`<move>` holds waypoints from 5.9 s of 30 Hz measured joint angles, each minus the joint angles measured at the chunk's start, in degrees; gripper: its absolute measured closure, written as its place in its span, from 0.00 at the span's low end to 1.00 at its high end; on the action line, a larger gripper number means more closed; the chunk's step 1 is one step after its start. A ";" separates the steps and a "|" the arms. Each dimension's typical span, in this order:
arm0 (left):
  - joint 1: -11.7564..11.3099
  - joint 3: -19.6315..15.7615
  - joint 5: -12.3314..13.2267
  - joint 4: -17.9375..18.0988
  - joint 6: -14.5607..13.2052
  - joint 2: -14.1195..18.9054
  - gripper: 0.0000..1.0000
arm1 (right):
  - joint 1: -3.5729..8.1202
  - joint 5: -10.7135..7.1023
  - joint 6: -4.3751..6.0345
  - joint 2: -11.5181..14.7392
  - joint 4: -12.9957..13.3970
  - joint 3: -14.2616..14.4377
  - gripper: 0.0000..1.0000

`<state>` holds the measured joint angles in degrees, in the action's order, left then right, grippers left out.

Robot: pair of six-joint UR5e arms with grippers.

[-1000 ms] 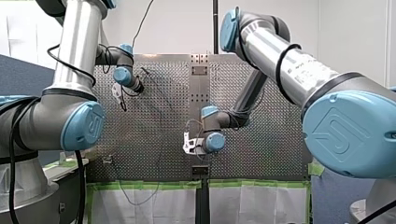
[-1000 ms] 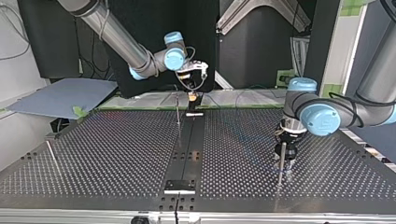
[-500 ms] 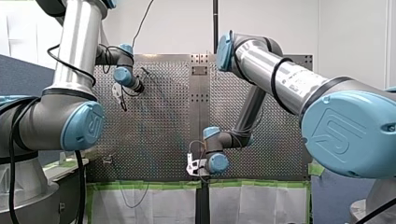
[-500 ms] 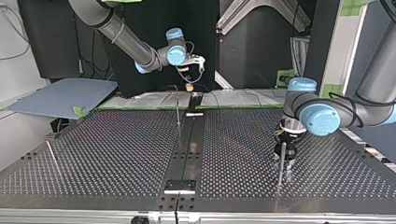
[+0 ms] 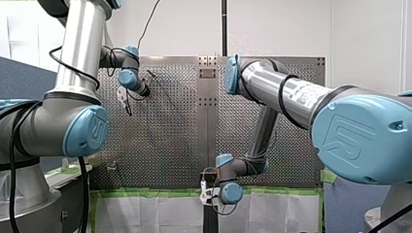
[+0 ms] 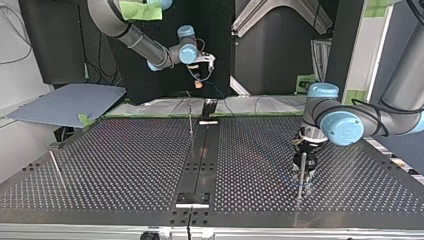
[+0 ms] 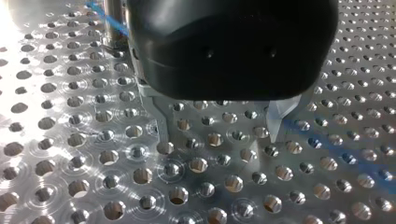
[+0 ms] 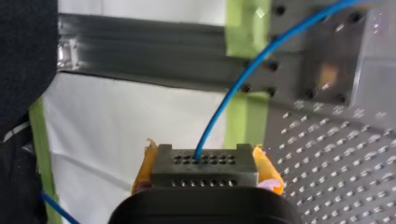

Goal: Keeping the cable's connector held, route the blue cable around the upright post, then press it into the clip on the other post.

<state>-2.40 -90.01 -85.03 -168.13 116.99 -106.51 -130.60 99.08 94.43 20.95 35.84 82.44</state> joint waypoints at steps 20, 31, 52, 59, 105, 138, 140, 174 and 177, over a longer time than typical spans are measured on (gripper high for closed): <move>0.03 0.01 -0.06 -0.35 -0.17 0.04 0.02 | 4.66 1.35 1.50 -4.38 4.93 1.77 1.00; 0.05 0.02 -0.02 -0.37 -0.19 0.01 0.02 | 6.63 1.42 1.93 -7.36 7.16 2.30 1.00; 0.03 0.03 -0.18 -0.68 -0.03 0.02 0.02 | 8.00 3.94 1.60 2.98 16.55 13.13 1.00; 0.03 0.02 -0.42 -0.70 0.34 0.02 0.02 | 9.08 4.04 2.08 7.23 17.50 17.36 1.00; -0.12 0.03 -2.76 -1.59 2.87 0.02 0.02 | 14.28 -7.93 5.73 20.36 29.08 30.47 1.00; -0.33 -0.23 -2.93 -3.75 17.91 3.54 0.02 | 14.28 -8.02 5.25 20.34 29.33 30.46 1.00; -0.52 -0.68 -2.63 -3.97 17.92 3.99 0.02 | 14.28 -8.02 5.22 20.34 29.35 30.46 1.00; -0.34 -9.23 2.20 -4.06 15.92 11.33 0.02 | 14.28 -8.04 5.17 20.37 29.39 30.46 1.00; -0.32 -10.50 1.45 -4.06 15.24 12.19 0.02 | 14.27 -8.03 5.17 20.37 29.39 30.46 1.00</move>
<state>-2.72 -100.51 -83.58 -172.19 132.23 -94.31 -116.33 91.05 99.60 41.32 65.23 112.90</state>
